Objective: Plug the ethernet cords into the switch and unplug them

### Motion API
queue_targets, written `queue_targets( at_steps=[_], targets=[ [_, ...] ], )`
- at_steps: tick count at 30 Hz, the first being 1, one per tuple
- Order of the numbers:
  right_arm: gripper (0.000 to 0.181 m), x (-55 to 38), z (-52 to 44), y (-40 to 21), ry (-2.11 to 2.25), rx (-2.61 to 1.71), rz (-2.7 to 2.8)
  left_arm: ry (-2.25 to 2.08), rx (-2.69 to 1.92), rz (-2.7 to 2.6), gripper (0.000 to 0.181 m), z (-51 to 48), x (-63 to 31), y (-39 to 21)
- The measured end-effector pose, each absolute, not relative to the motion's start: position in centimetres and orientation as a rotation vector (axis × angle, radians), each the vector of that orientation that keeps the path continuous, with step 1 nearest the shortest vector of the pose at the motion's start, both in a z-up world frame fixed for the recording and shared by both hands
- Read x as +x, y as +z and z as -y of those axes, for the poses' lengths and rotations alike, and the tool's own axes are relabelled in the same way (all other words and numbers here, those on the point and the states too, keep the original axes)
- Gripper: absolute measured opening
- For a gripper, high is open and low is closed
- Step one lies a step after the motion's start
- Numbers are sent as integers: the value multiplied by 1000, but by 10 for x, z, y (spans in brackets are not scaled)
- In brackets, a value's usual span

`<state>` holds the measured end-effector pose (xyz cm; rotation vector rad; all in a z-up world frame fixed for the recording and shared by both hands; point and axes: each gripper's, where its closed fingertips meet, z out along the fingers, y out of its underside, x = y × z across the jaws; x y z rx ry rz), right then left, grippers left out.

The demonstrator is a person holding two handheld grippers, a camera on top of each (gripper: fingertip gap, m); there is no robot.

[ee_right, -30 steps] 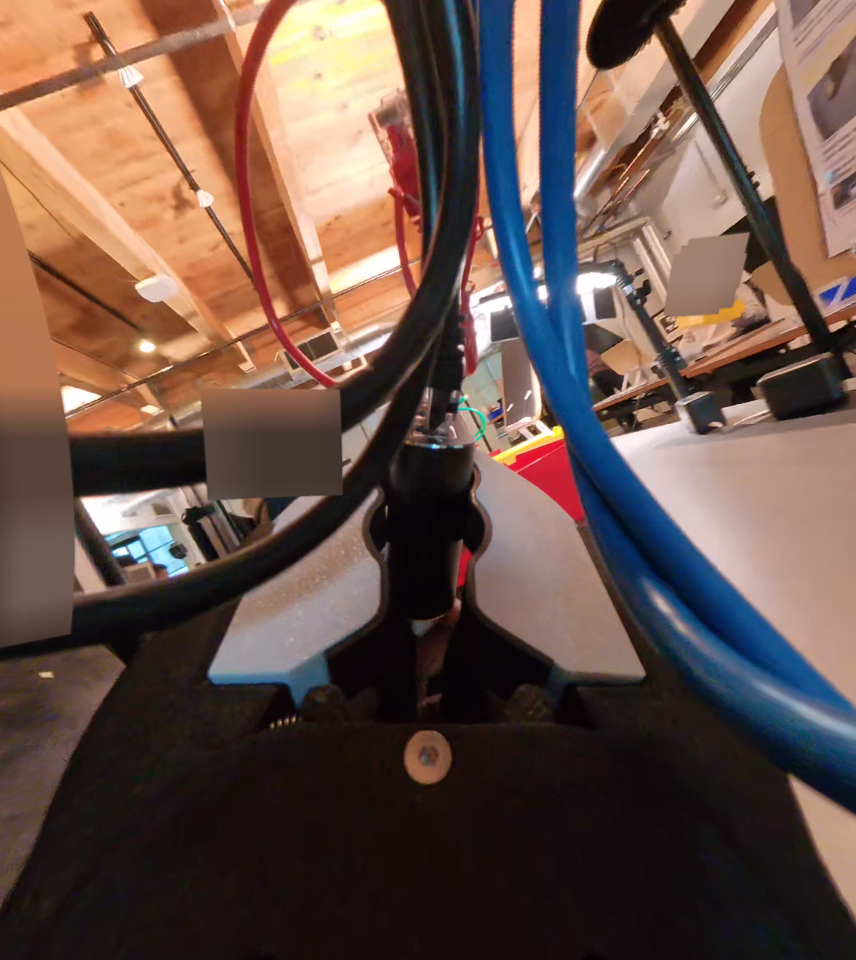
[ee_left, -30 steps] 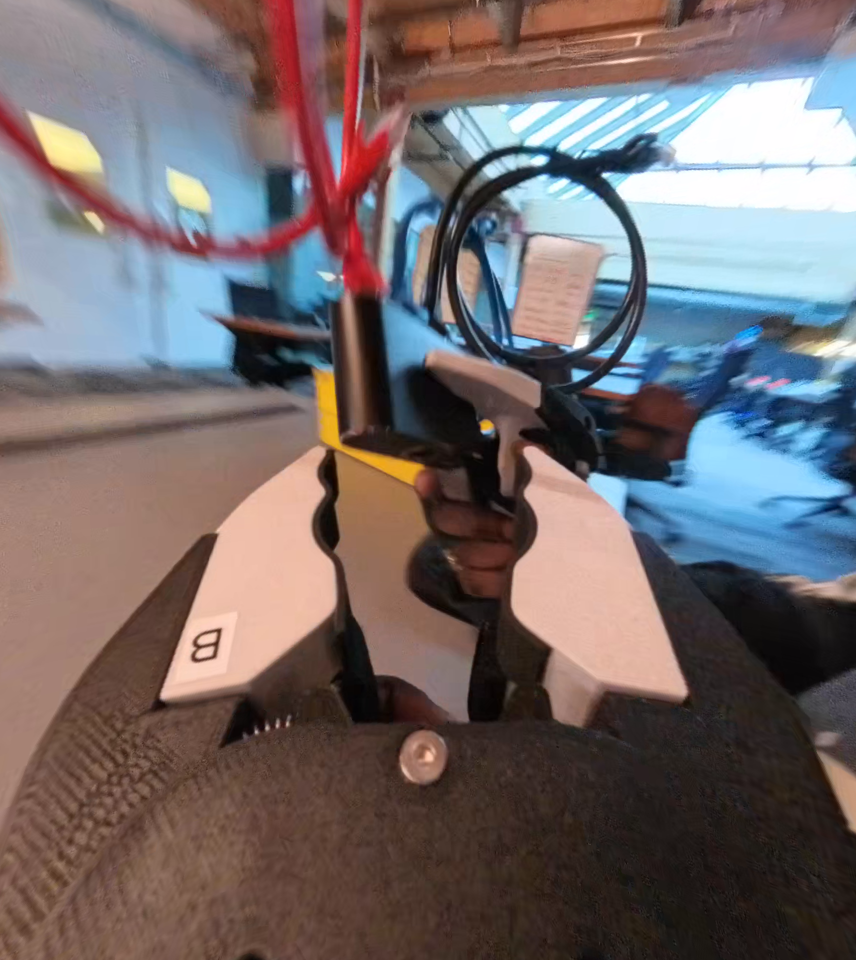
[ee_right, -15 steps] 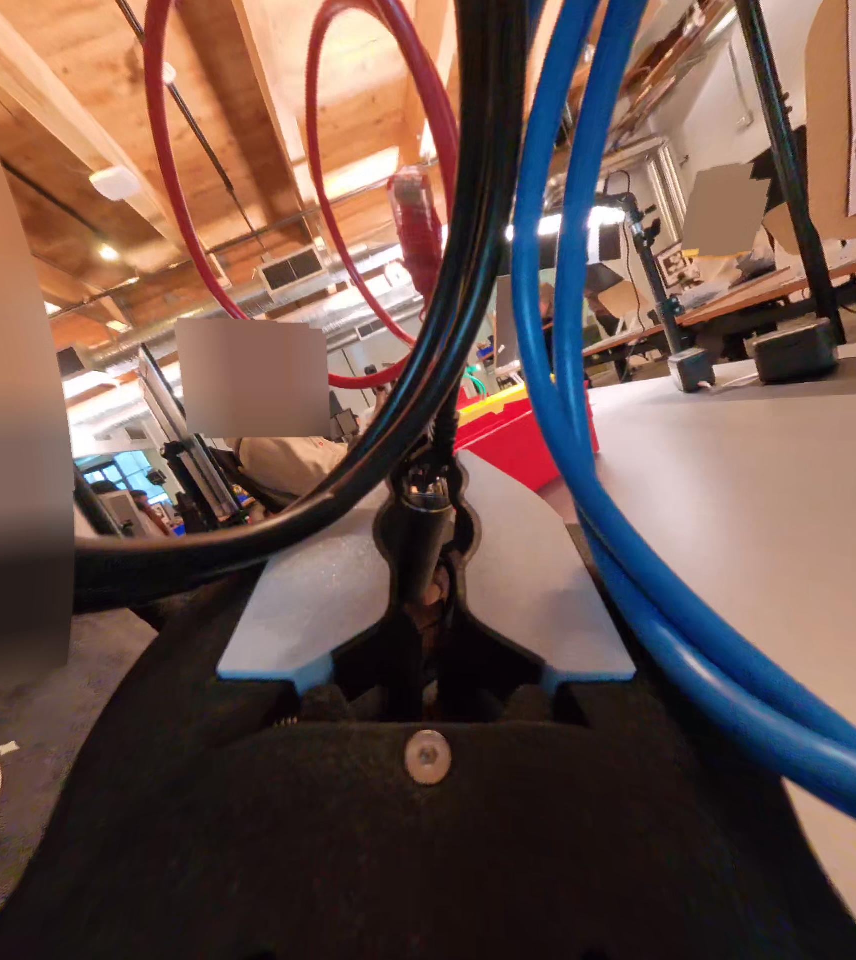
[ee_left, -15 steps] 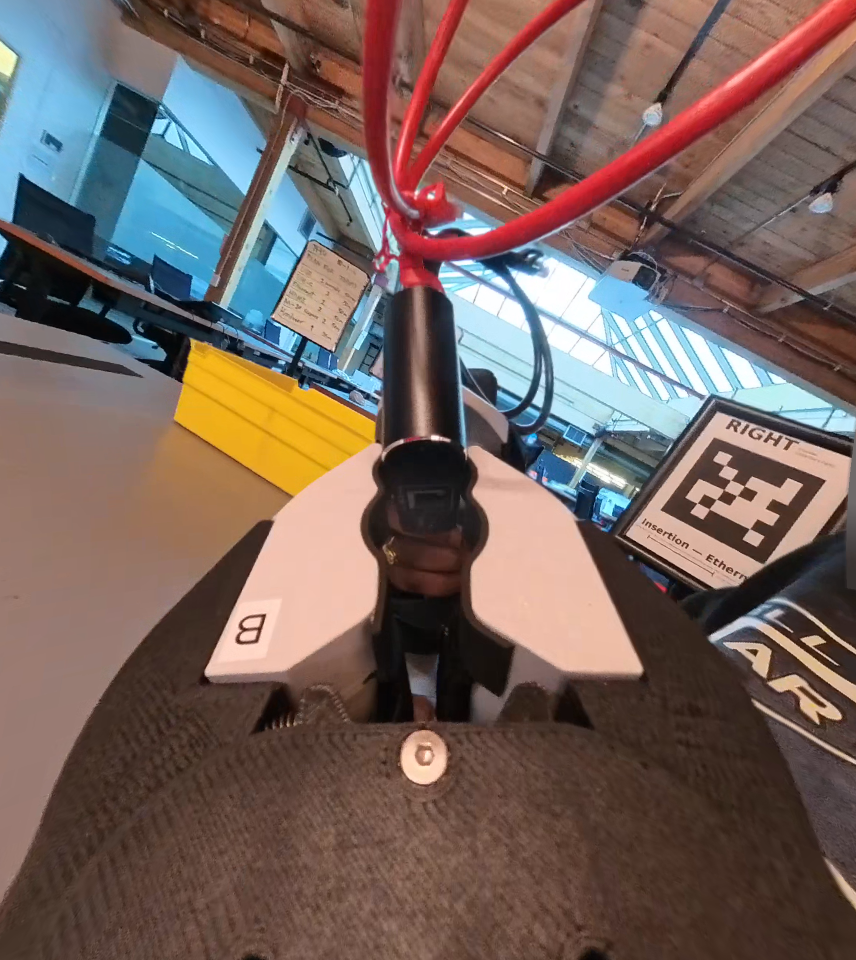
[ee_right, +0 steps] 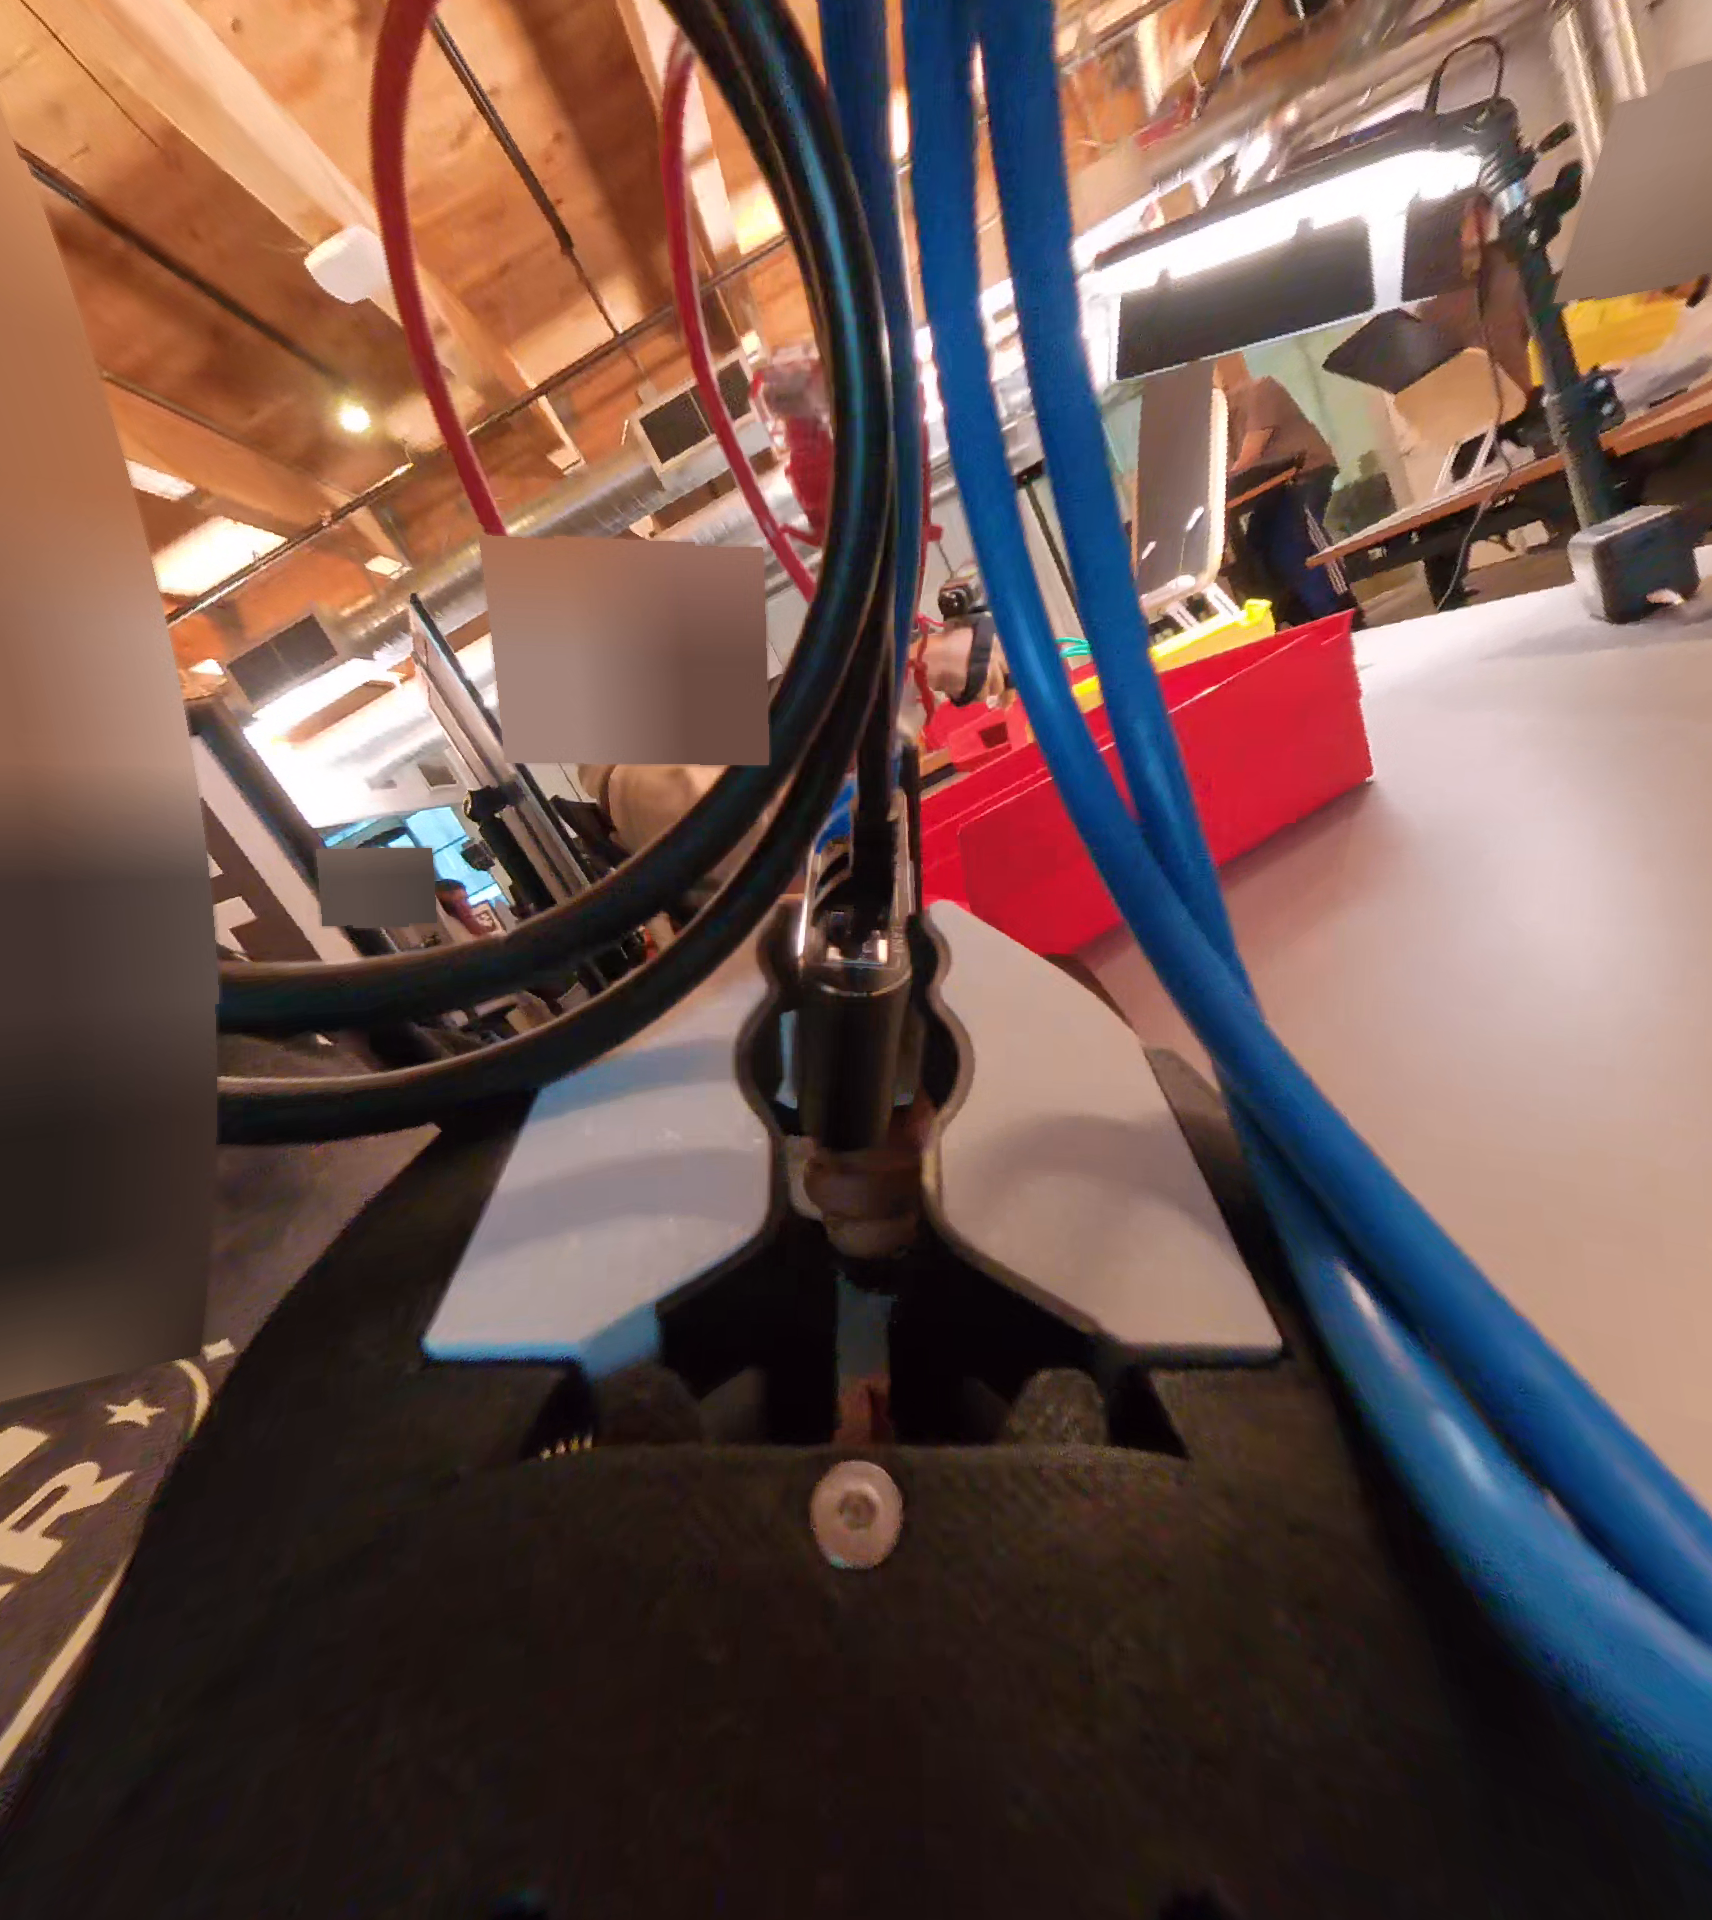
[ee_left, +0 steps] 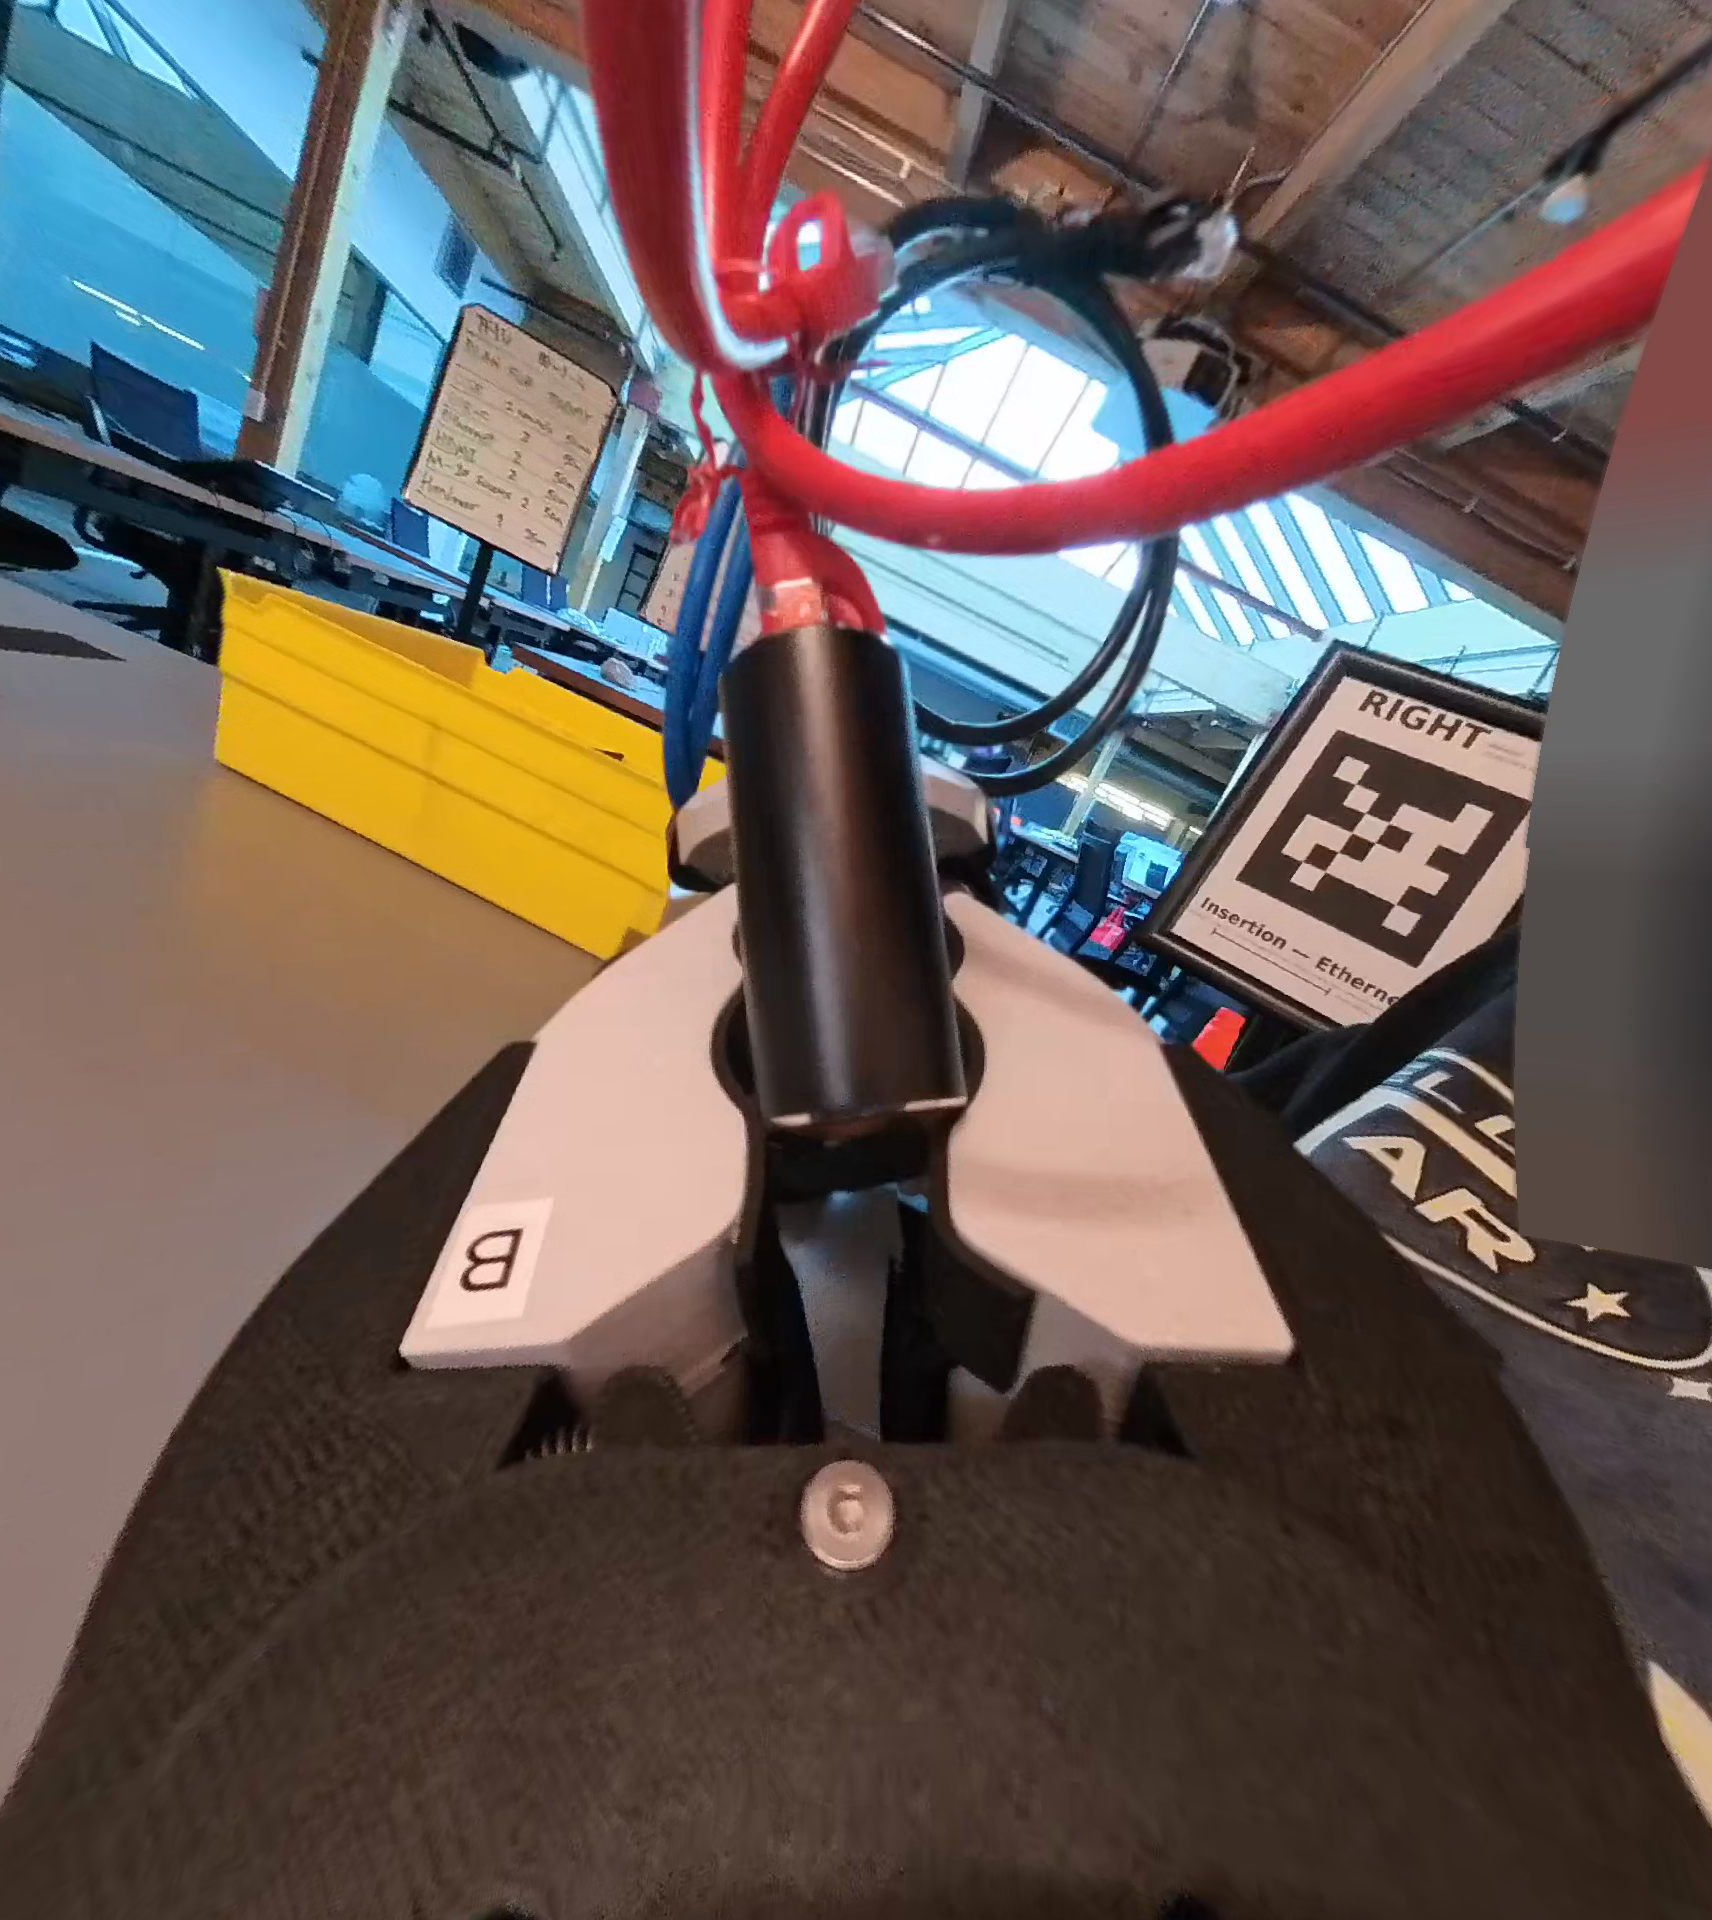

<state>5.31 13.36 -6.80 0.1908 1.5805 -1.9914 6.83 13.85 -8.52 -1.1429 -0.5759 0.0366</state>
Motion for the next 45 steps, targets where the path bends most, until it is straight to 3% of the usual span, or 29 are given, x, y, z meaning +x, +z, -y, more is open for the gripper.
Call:
queue_targets(
  at_steps=[4, 8, 12, 16, 22, 28, 45],
  targets=[
    [4, 49, -135, -76, -1997, 190, -1580, 0, -1162, 606, 29, -139, 67, -93],
    [24, 55, -134, -79, -1964, 144, -1548, 11, -1186, 610, 30, -137, 68, -97],
    [29, 52, -130, -85, -1931, 183, -1561, 21, -1213, 631, 29, -138, 66, -102],
    [19, 52, -130, -86, -1961, 169, -1590, 42, -1233, 614, 29, -140, 68, -102],
    [26, 54, -130, -85, -1950, 153, -1564, 5, -1243, 594, 29, -143, 72, -103],
    [14, 60, -131, -86, -1998, 71, -1626, 19, -1266, 585, 29, -143, 73, -104],
    [13, 58, -132, -80, -2393, -117, -1853, 31, -1239, 590, 28, -143, 71, -100]
  ],
)
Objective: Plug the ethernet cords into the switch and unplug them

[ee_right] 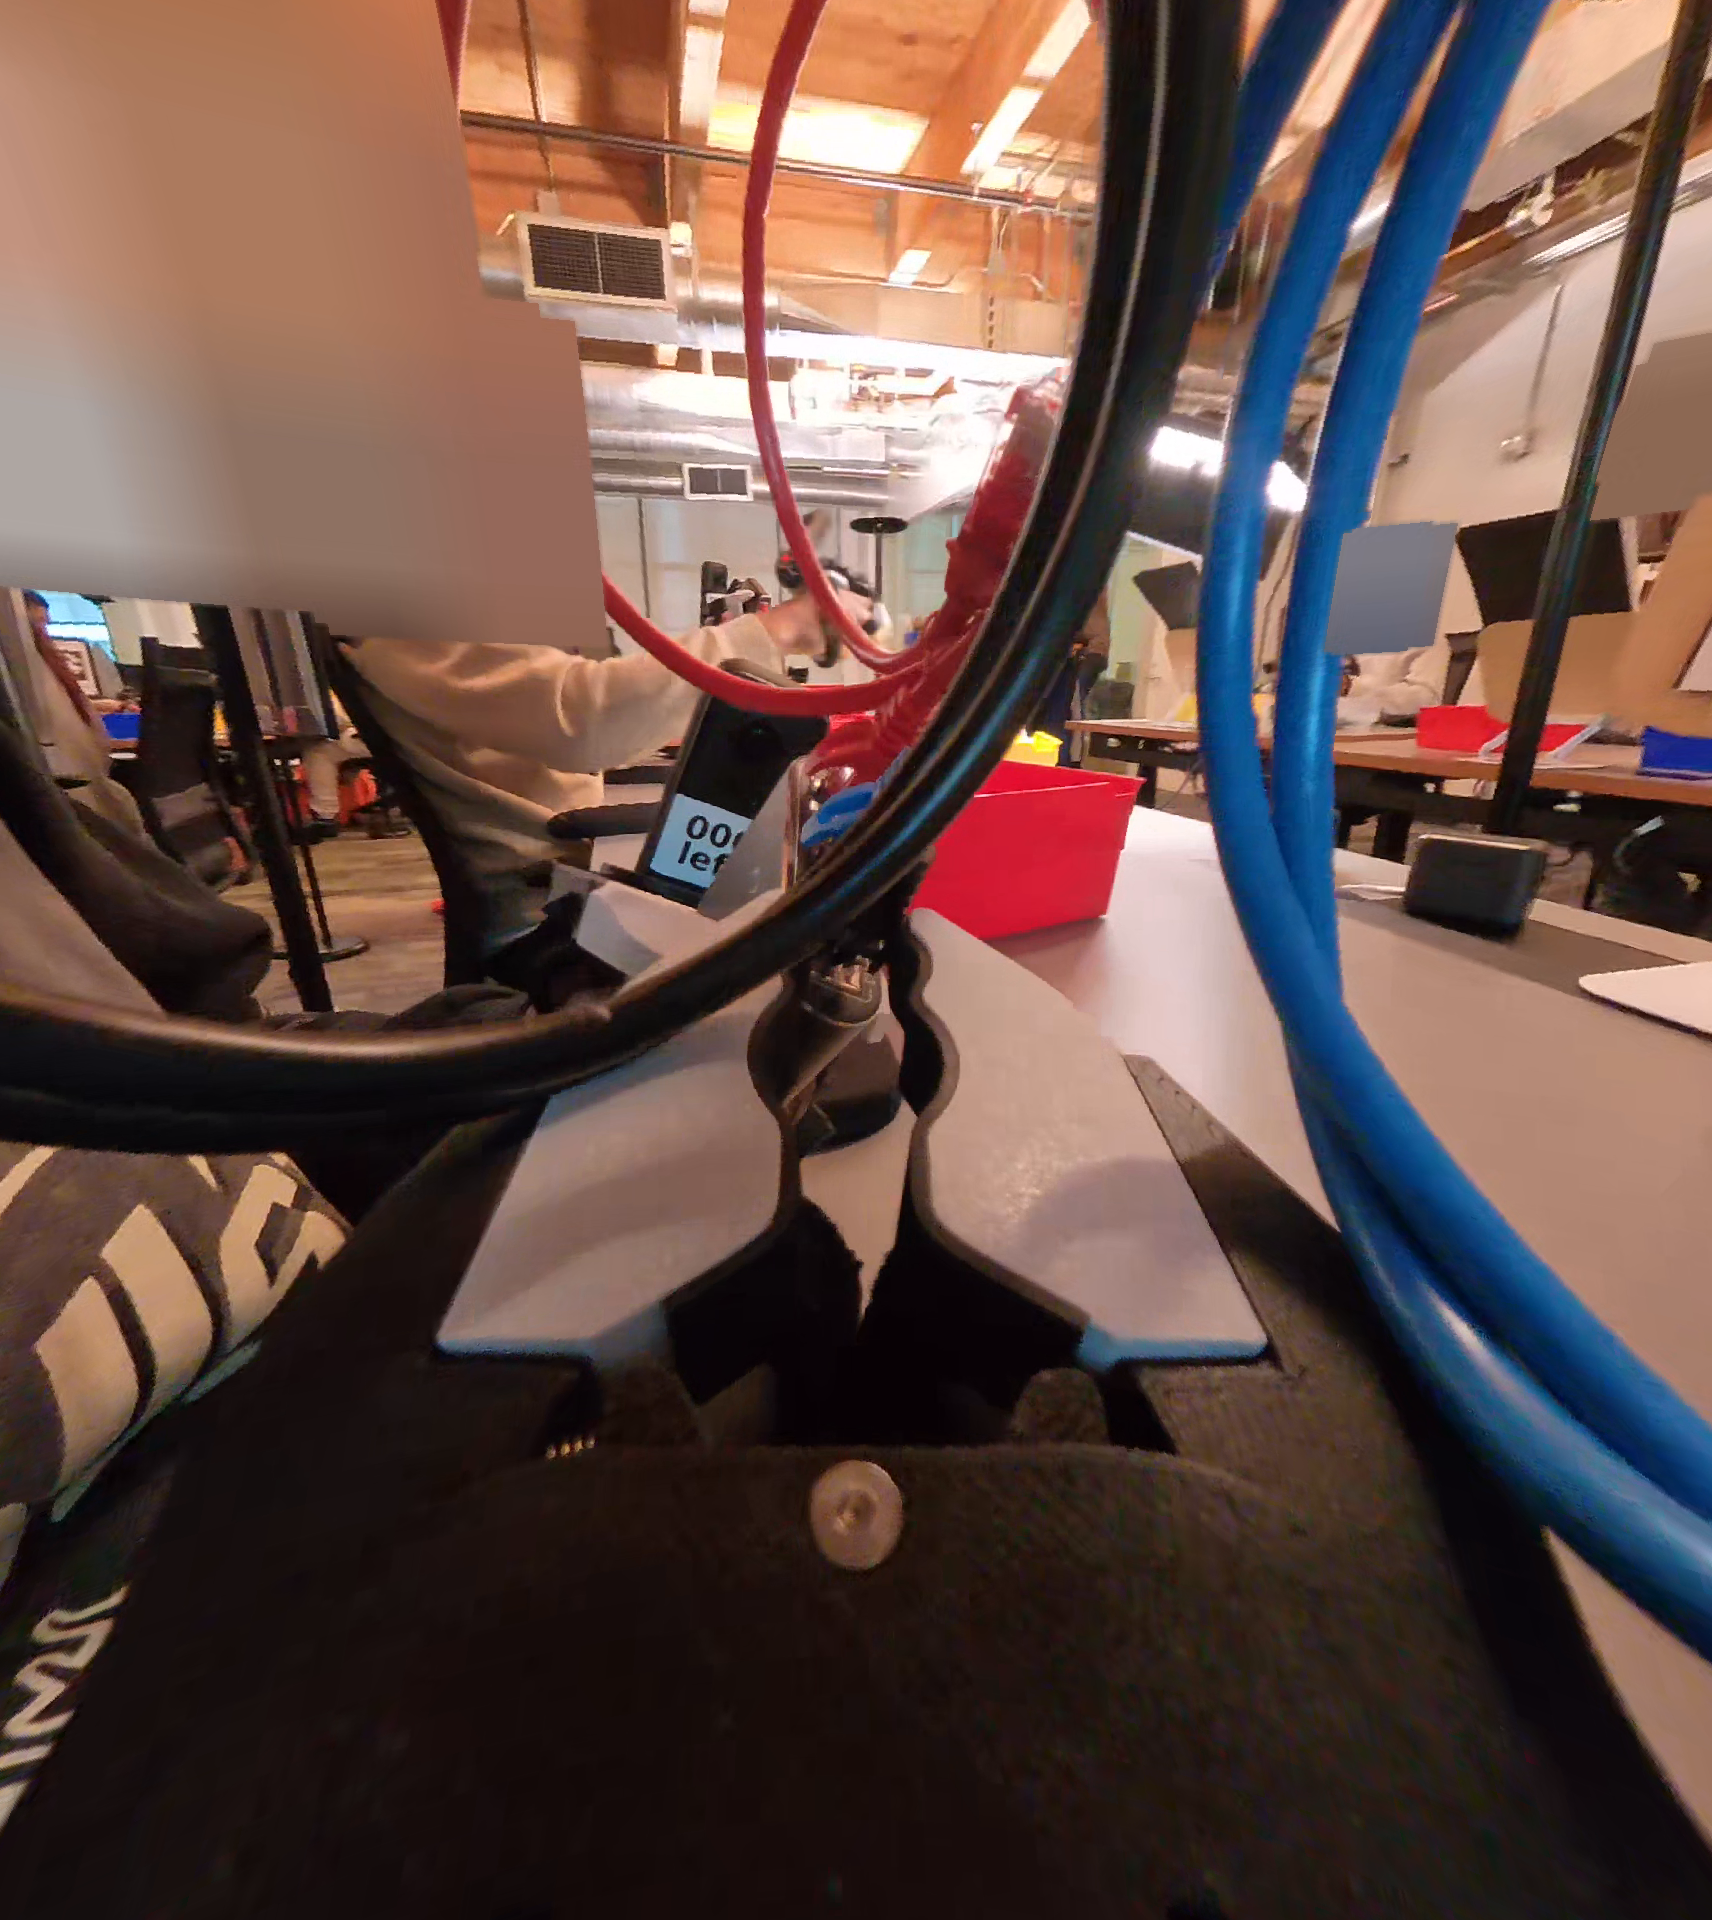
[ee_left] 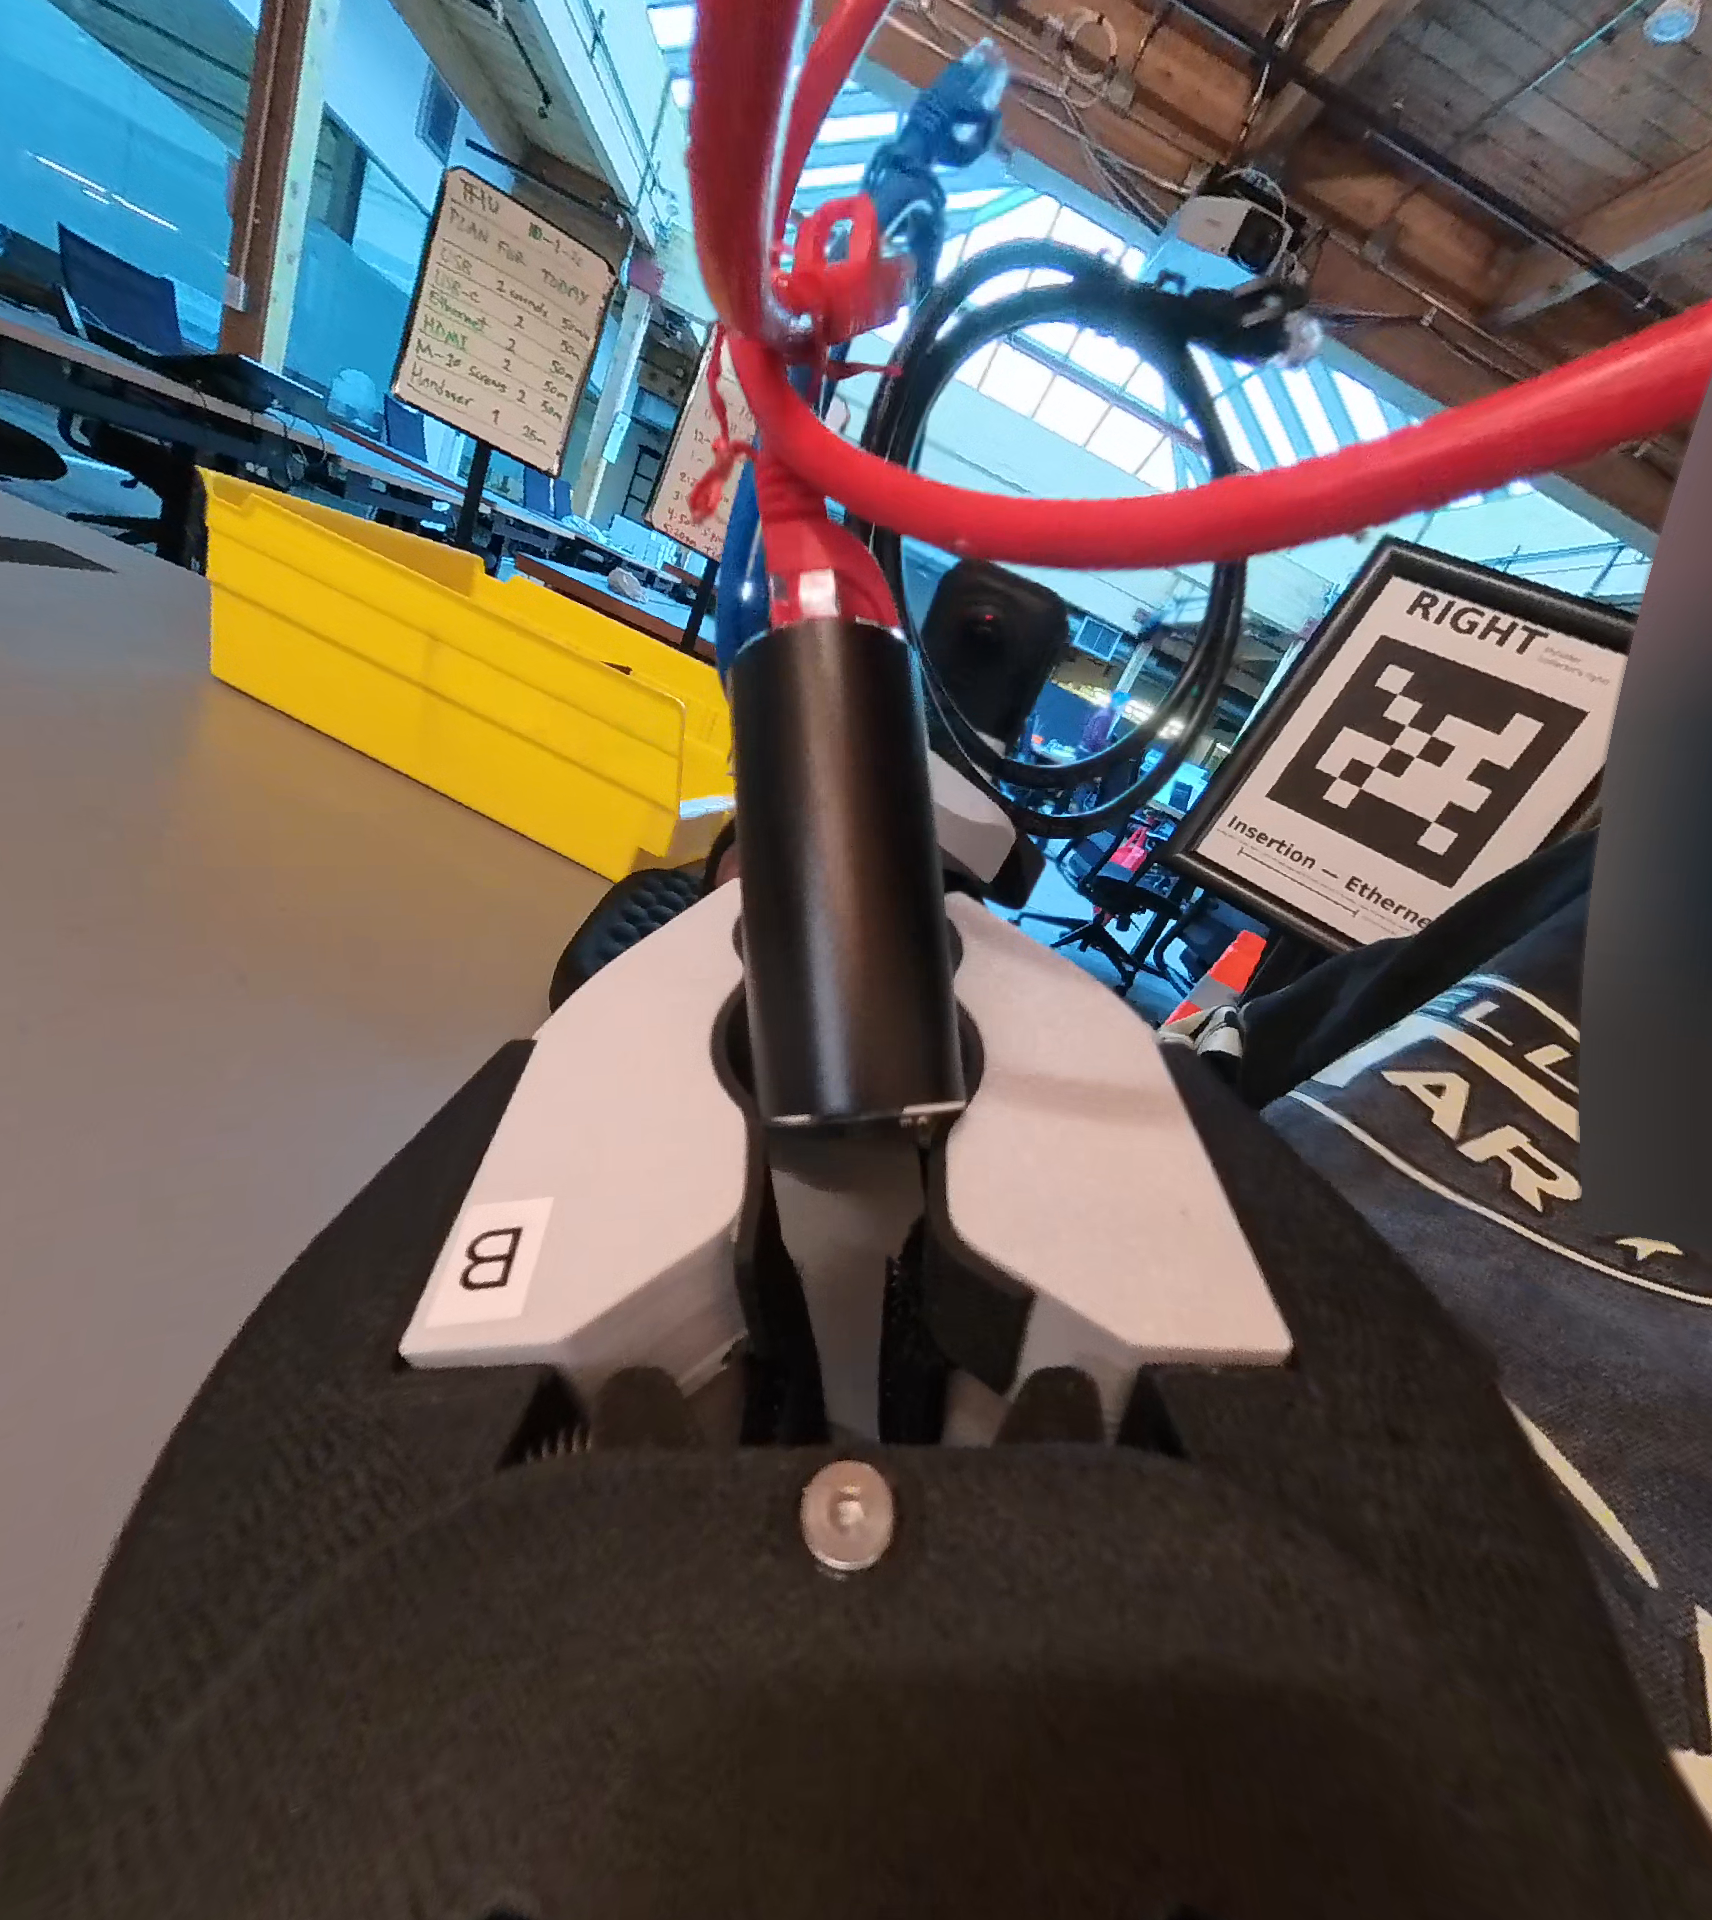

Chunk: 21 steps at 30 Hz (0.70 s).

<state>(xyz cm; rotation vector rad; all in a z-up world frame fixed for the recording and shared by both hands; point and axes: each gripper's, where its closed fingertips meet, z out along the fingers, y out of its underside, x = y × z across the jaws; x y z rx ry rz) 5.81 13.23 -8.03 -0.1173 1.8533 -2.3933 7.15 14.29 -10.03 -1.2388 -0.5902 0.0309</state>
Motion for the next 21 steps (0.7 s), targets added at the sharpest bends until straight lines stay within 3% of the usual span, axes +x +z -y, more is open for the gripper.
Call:
queue_targets(
  at_steps=[10, 14, 21],
  targets=[
    [13, 46, -127, -88, -2338, 85, -1932, 289, -1340, 620, 28, -135, 60, -109],
    [12, 13, -152, -60, -2645, 222, -1986, 138, -1319, 562, 28, -144, 73, -106],
    [14, -10, -177, -57, -2505, 198, -2283, -12, -1094, 640, 28, -133, 65, -93]
  ],
)
